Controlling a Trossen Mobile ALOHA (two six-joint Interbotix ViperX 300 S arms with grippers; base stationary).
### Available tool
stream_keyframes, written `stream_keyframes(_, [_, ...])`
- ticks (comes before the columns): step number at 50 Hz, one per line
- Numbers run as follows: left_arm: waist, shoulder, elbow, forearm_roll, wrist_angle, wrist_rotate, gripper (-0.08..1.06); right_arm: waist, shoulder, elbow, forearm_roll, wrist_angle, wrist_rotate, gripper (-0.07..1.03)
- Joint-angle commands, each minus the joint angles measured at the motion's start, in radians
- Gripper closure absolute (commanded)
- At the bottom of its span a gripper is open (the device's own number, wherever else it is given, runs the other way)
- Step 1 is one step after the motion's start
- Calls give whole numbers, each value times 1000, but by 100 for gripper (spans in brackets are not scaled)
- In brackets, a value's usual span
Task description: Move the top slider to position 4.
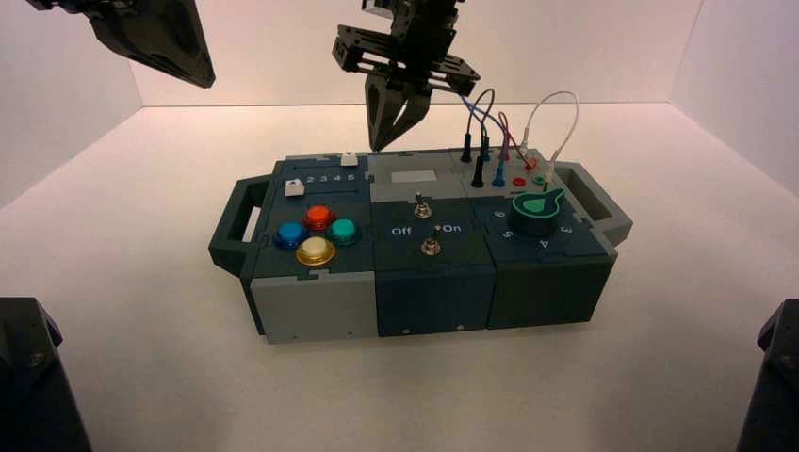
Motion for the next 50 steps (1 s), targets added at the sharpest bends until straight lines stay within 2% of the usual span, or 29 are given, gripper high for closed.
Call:
stream_keyframes(1, [-5,-3,-20,-2,-5,5,101,12,-12,-26,9,-2,-5,98])
stream_keyframes(50, [-5,-3,-20,-2,-3,5,101,21,60,-92,14,32,-6,98])
